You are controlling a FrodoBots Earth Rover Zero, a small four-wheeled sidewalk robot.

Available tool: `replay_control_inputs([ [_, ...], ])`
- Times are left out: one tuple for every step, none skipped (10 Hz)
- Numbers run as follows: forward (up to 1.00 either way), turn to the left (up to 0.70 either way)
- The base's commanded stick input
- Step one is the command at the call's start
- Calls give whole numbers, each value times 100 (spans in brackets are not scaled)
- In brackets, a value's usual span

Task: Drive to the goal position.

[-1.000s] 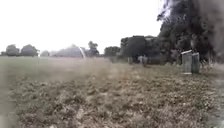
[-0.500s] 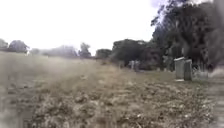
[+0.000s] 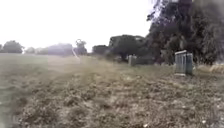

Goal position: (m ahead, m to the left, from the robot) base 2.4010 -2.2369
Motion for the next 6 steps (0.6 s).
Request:
replay_control_inputs([
  [70, 0],
  [70, 0],
  [70, 0],
  [70, 0],
  [70, 0],
  [70, 0],
])
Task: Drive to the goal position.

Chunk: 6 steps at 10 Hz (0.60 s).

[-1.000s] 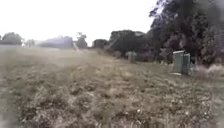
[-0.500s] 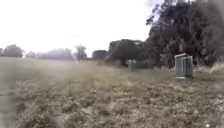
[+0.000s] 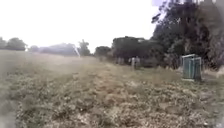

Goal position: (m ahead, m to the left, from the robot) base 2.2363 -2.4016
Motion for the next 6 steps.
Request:
replay_control_inputs([
  [70, 0],
  [70, 0],
  [70, 0],
  [70, 0],
  [70, 0],
  [70, 0],
])
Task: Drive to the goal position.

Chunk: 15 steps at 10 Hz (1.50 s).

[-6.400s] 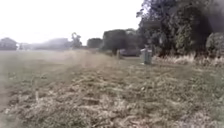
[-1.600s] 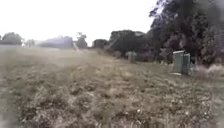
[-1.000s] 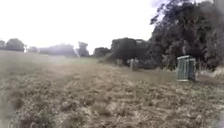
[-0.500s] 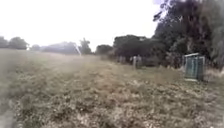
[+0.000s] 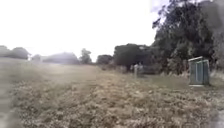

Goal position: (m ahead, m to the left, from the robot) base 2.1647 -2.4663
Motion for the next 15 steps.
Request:
replay_control_inputs([
  [70, -1],
  [70, -3],
  [70, -5],
  [70, -8],
  [70, -8],
  [70, -7],
  [70, -4],
  [70, -3],
  [70, -3],
  [70, -3],
  [70, -5],
  [70, -8],
  [70, -10],
  [70, -13],
  [70, -14],
])
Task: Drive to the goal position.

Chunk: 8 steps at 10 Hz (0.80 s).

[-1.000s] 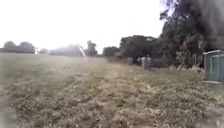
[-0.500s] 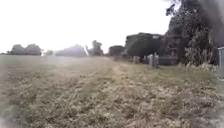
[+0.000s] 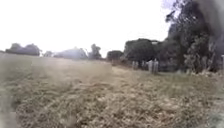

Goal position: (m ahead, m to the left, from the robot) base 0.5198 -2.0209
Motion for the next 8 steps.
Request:
replay_control_inputs([
  [70, -16],
  [70, -16],
  [70, -17],
  [70, -18],
  [70, -18],
  [70, -18],
  [70, -17],
  [70, -17],
])
